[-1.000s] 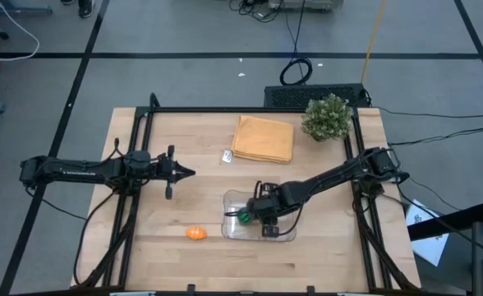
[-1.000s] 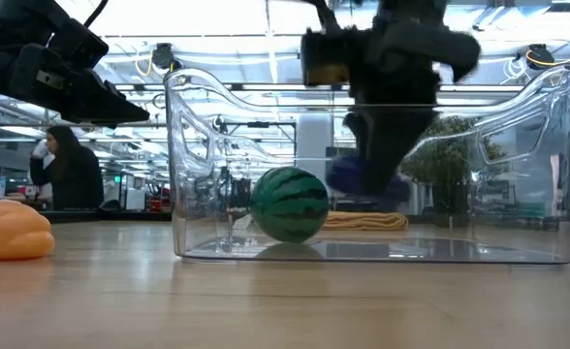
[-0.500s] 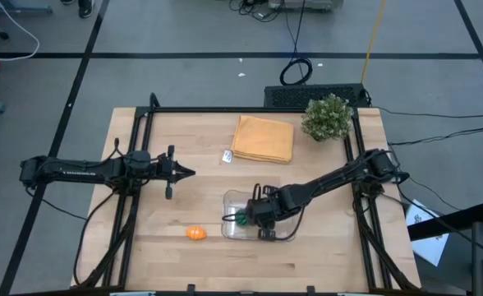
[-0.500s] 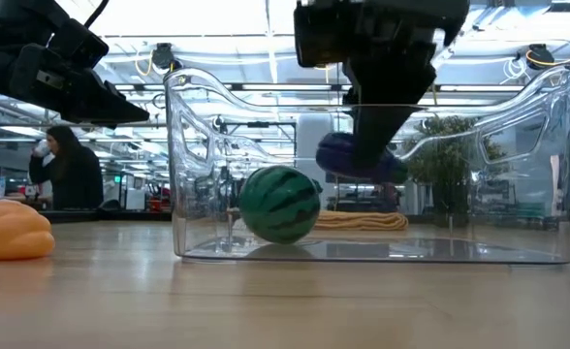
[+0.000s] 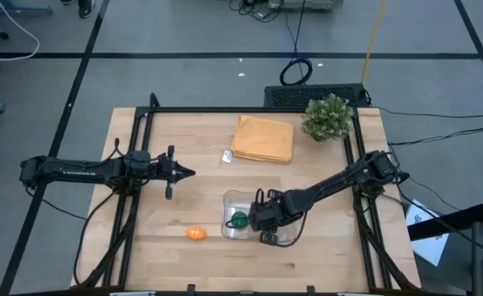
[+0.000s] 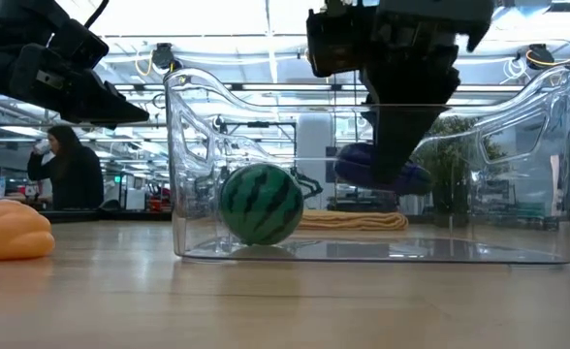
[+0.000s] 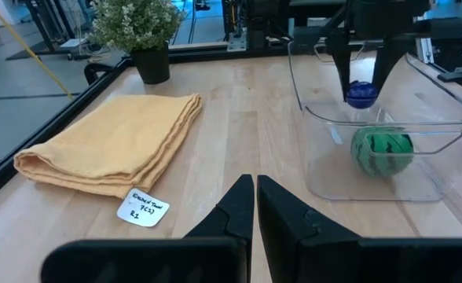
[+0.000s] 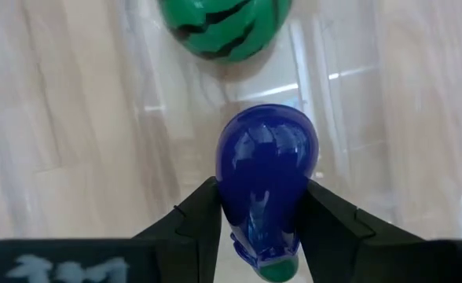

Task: Pick and placing Produce into tupperware
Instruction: Put the eggplant into the transparent bin

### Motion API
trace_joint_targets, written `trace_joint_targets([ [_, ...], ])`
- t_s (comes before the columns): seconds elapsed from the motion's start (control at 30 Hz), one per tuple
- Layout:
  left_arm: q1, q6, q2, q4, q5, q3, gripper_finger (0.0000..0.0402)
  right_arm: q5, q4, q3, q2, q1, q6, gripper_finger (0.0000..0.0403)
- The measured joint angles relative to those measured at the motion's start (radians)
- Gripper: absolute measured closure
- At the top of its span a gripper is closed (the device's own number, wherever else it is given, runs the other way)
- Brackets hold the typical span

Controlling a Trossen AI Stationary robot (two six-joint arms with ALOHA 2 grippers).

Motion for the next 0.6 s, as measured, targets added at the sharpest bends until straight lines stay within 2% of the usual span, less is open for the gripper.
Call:
trace_joint_targets([
  [0.43,0.000,0.000,0.000,0.000,0.000,0.000,0.0378,0.002,0.074,-0.045,0.000,0.014,-0.006,0.0273],
  [0.6,0.000,0.000,0.000,-0.001,0.000,0.000,0.0378,0.059,0.083,-0.066,0.000,0.019,-0.032,0.0273],
])
